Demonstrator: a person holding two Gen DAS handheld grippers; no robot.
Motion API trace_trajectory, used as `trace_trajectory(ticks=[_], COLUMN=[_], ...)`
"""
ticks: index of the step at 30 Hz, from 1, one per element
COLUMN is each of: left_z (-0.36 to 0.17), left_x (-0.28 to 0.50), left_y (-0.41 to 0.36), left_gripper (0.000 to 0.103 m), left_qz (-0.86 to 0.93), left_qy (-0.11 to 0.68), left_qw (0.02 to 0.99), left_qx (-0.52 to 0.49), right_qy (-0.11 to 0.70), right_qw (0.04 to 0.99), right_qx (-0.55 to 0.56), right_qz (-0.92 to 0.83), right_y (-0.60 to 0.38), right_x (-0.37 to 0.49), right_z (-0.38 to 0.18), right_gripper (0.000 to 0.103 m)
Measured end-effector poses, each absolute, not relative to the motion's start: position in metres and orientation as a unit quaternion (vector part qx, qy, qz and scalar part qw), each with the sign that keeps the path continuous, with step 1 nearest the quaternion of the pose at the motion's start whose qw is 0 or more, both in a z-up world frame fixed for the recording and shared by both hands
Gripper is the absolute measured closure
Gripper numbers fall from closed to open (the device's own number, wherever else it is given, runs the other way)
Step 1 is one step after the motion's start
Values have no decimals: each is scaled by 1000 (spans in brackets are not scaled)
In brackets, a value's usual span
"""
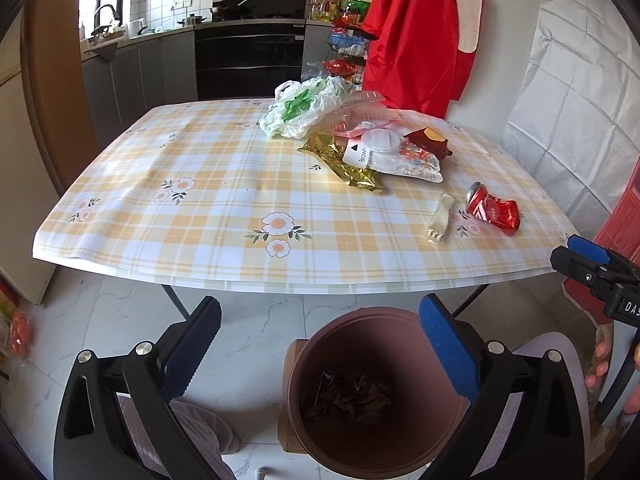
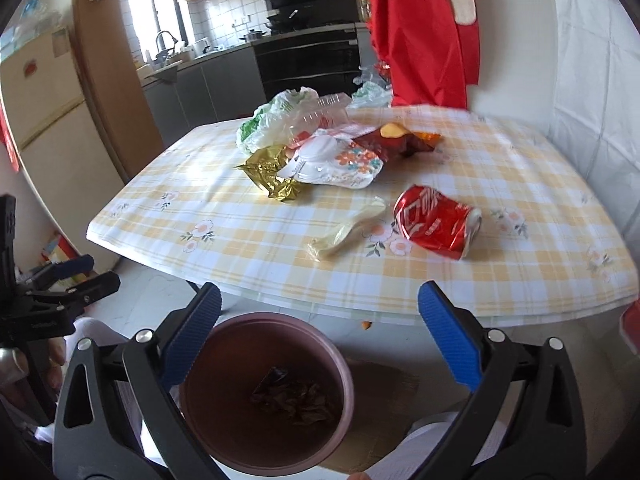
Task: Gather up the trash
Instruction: 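Grasp the clear plastic spoon with the right tool while the left tool grasps the gold foil wrapper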
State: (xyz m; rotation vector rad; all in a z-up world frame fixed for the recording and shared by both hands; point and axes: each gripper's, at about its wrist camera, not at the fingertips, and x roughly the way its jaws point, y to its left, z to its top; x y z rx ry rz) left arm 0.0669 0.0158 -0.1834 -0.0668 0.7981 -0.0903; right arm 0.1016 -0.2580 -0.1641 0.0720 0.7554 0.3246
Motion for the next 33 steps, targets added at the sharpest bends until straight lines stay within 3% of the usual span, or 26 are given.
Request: trace_trajectory(ticks=[15, 27, 29, 31, 33], left_z=[-198, -212, -217, -220, -223], left_x=[111, 167, 175, 183, 193], left_y=[16, 35, 38, 40, 41], left_gripper=[6, 6, 6, 6, 6], left_qz=[-58, -61, -62, -64, -69], left_qy=[408, 409, 412, 416, 418], left_qw=[910, 909, 907, 905, 902], left_qx=[-38, -54, -59, -68, -82], right_qy=[404, 425, 425, 431, 440], right_qw=[906, 900, 899, 897, 894], right_qx=[58, 32, 41, 41, 41], right_qz=[110, 95, 95, 88, 71], right_y=[-266, -219, -213, -207, -204], right_x=[147, 222, 233, 245, 255], right_z=[-192, -234, -240, -246, -253], right_gripper=[6, 7, 11, 25, 26])
